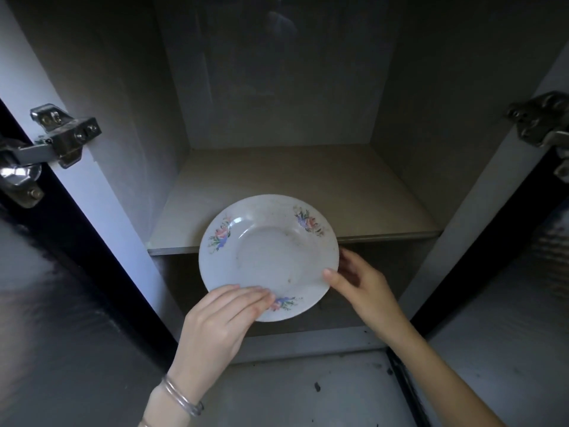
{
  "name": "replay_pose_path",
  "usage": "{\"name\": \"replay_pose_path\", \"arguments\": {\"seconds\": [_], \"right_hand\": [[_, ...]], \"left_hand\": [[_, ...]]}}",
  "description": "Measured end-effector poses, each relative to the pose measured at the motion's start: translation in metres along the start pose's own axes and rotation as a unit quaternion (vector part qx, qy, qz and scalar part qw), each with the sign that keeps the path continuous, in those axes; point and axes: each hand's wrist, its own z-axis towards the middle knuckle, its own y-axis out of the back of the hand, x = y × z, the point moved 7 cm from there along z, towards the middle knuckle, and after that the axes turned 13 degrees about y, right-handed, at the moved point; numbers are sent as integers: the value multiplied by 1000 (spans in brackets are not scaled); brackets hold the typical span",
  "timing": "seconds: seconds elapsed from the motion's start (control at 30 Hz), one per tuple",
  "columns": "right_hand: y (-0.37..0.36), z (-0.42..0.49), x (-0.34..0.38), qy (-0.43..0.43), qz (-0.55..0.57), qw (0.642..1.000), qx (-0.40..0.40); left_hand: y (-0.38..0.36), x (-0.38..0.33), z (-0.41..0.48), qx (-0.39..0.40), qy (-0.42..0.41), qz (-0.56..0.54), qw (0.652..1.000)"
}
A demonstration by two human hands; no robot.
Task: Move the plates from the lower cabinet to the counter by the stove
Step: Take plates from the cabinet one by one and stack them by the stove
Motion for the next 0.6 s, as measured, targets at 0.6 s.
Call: {"name": "replay_pose_path", "arguments": {"seconds": [0.6], "right_hand": [[-3,-26,-12,-113,210,959,-152]], "left_hand": [[17,42,-1,103,157,109,976]]}}
